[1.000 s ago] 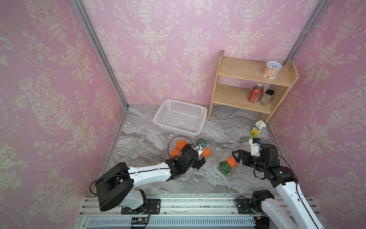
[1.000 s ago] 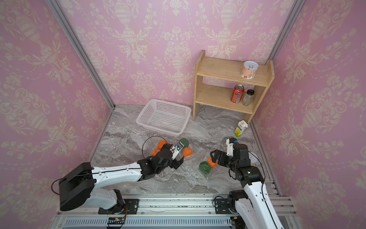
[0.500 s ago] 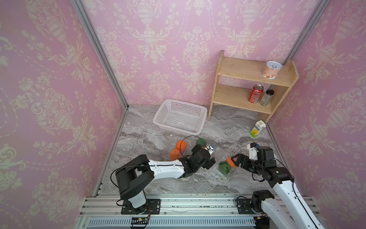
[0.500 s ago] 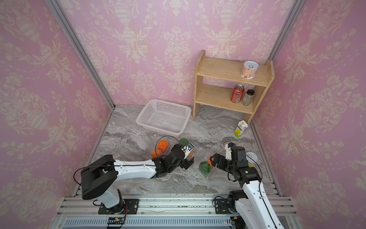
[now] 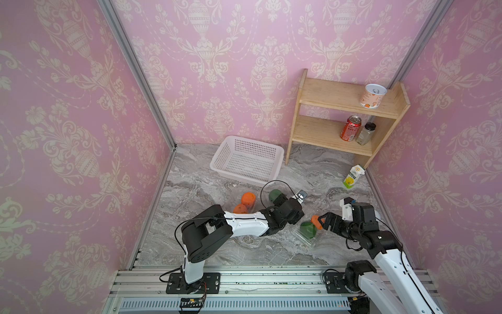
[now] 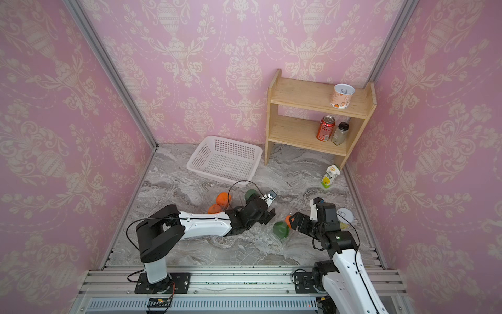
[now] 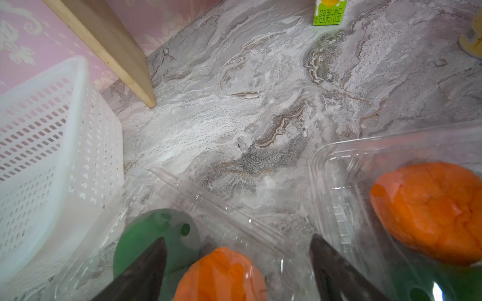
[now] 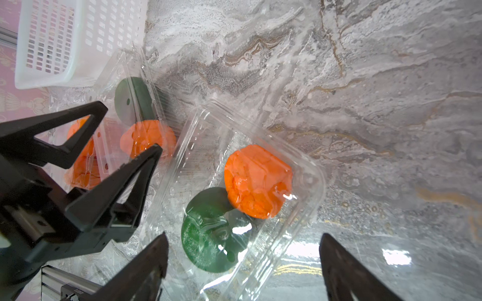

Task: Take oranges out of containers
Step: Adjust the packing box at the center of the board.

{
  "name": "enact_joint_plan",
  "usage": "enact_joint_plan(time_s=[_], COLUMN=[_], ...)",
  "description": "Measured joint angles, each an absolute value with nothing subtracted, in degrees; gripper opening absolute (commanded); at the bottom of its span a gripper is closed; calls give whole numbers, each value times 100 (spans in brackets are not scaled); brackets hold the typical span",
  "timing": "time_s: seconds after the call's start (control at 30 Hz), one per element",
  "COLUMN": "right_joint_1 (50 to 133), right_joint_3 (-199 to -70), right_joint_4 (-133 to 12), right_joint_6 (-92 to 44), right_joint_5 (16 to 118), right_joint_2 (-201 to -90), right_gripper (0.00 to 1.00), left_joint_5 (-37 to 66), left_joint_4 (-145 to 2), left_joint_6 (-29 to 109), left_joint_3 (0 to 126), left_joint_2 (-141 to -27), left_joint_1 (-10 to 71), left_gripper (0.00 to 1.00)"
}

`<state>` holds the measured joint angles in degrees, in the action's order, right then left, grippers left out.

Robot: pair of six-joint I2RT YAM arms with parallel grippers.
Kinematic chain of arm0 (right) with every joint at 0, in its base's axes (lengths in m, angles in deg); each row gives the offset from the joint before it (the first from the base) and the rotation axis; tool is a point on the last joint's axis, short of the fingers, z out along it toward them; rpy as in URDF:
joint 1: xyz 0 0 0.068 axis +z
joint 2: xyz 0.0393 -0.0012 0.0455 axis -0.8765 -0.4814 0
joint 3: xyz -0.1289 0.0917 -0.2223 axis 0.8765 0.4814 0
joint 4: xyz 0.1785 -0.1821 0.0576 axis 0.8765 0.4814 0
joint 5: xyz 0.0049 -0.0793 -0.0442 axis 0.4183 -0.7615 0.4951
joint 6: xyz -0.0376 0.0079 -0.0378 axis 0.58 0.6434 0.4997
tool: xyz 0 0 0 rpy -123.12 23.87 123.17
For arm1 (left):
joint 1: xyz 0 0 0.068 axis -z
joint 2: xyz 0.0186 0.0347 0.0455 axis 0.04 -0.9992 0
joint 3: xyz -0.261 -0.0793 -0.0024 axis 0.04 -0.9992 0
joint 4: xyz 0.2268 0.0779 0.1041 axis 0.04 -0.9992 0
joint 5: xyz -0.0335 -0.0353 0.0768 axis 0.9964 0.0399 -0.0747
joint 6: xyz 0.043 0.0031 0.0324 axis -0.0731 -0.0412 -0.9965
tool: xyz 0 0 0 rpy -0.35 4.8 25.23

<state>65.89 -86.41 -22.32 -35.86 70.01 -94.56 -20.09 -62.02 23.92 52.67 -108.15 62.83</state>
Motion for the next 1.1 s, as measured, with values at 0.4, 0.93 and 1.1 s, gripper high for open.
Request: enact_joint_plan(time_s=[0.4,0.93,1.1], right_joint_1=[6589,6589,6589], right_joint_3=[-8639,-8604,-8550], right_joint_4=[-2235,-2237,-2256], right_joint_6=[-3624,-3665,-3667], right_joint_5=[6900,6835,6839], right_joint_2=[-9458,-9377,-9377], right_gripper=[89,88,88], left_joint_5=[-958,199,111], left_joint_4=[-6414,-6080,-5929], left_joint_6=[2880,3328,3424], left_joint_3=[5763,5990,5053], left_joint_2=[-11158,-11425,-10398], left_joint_1=[6009,5946,5946], left_gripper=[54,61,62])
